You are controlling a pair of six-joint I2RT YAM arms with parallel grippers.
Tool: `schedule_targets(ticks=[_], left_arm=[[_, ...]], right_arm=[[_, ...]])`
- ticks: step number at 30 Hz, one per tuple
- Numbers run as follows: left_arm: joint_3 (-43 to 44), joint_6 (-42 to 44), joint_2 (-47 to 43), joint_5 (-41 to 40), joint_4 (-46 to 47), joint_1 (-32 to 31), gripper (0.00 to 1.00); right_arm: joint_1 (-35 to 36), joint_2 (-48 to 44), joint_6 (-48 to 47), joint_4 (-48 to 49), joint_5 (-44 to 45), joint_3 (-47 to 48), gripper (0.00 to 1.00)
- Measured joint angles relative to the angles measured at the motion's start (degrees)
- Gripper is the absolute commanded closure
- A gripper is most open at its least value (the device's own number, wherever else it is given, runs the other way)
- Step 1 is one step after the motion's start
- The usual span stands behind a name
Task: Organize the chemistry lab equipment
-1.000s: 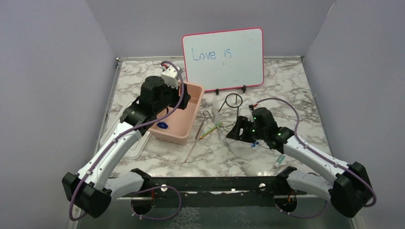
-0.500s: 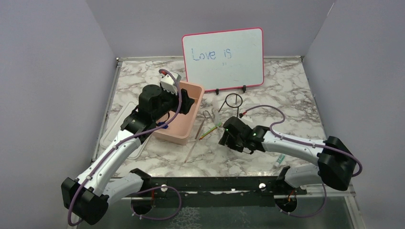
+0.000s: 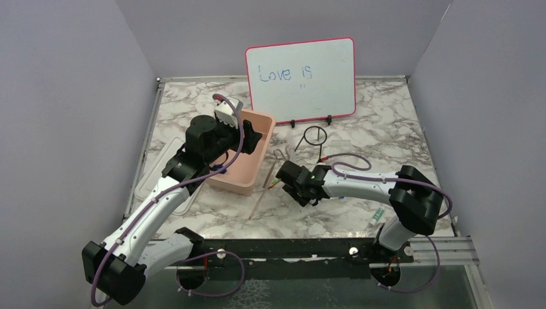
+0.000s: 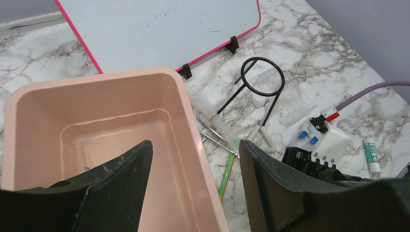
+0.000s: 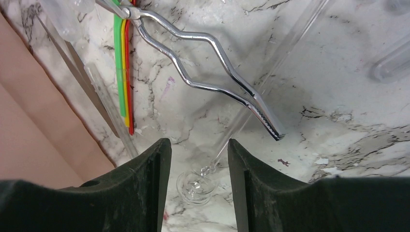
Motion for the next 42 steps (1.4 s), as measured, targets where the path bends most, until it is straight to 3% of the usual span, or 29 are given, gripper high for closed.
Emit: schedule_targets(ticks=[14, 25, 34, 42], left_arm=[[0.0, 0.0, 0.0, -0.04, -0.04, 0.0, 0.31], [0.0, -0.07, 0.0, -0.07, -0.07, 0.0, 0.31], [0.0, -0.17, 0.11, -0.13, -0.11, 0.0, 0.31], [0.0, -0.2, 0.11, -0.35, -0.11, 0.0, 0.31]], right_arm=[[0.98, 3.91, 9.18, -6.67, 2.08, 1.64, 0.61], [1.03, 3.85, 9.31, -6.51, 3.32, 2.03, 0.7], [1.03, 3.78, 10.1, -6.36, 3.08, 1.07, 0.72], [1.05, 4.09, 10.19, -5.88, 2.62, 1.25, 0.9]])
